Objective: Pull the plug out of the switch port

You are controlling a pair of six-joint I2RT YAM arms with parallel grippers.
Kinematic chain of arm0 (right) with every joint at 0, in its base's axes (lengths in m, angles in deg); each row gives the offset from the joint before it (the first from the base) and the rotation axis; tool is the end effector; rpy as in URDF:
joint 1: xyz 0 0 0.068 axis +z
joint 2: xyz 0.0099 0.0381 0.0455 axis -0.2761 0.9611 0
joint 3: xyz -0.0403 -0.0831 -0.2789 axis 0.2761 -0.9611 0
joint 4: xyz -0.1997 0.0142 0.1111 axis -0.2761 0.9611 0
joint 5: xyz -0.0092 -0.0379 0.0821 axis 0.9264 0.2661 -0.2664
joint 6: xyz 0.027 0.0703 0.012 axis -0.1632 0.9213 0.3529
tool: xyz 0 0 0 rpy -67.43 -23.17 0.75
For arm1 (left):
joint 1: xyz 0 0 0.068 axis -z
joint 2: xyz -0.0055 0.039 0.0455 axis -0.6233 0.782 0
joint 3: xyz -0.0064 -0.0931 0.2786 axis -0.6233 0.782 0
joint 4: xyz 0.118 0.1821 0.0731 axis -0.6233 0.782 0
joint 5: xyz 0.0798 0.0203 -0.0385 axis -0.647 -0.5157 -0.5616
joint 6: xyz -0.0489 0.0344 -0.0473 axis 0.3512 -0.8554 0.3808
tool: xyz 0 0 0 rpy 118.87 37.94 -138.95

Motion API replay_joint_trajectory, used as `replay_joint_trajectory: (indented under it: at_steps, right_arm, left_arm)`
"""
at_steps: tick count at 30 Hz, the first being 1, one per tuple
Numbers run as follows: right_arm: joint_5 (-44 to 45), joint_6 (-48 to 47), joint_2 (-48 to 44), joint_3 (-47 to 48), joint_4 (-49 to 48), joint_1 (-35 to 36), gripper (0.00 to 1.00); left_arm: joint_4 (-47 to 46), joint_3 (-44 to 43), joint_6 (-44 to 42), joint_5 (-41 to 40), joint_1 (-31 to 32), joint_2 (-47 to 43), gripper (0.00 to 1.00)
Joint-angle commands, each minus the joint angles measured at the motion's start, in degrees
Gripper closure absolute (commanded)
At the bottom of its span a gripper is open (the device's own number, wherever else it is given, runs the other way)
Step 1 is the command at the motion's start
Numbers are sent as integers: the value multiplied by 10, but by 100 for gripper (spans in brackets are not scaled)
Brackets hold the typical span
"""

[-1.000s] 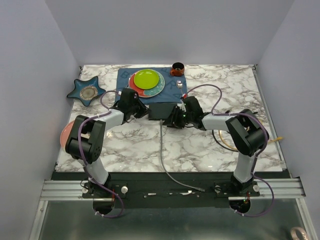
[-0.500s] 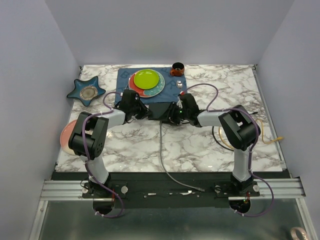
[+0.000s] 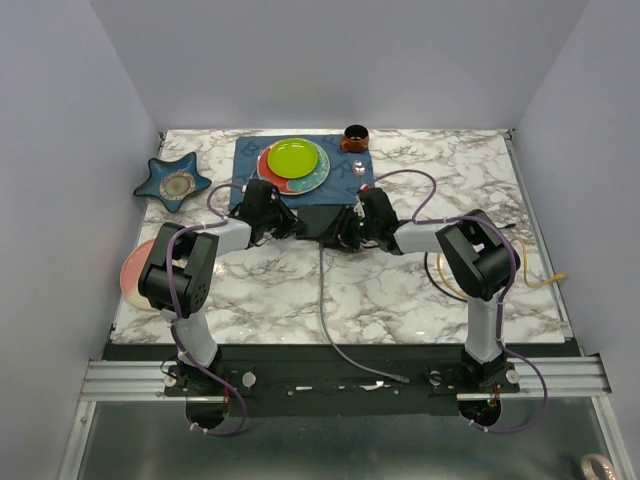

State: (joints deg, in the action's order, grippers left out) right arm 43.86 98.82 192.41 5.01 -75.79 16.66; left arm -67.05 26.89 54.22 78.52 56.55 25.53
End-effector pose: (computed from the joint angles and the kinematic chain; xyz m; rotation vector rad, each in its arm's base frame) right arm 0.3374 0.2486 0.1582 0.2673 2.4818 1.2579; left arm 0.3456 -0.1307 0.1839 -0.7063 2.3661 -0.9626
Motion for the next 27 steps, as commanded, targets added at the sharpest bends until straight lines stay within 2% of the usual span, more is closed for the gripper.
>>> replay_joint_trajectory:
  at_steps: [1, 7, 13, 20, 27]
  right_arm:
    - [30, 6, 4, -21, 16, 7, 54]
    - [45, 10, 9, -26, 26, 7, 54]
    - [53, 63, 20, -38, -34, 7, 54]
    - [50, 154, 32, -78, -152, 5, 55]
    - [63, 192, 36, -92, -173, 4, 62]
  left_arm:
    - [-6, 9, 2, 16, 3, 4, 78]
    - [-6, 10, 3, 15, 6, 2, 78]
    - [-8, 17, 5, 11, 14, 0, 78]
    - [-11, 26, 5, 11, 15, -3, 78]
    - [-13, 28, 6, 11, 15, -3, 78]
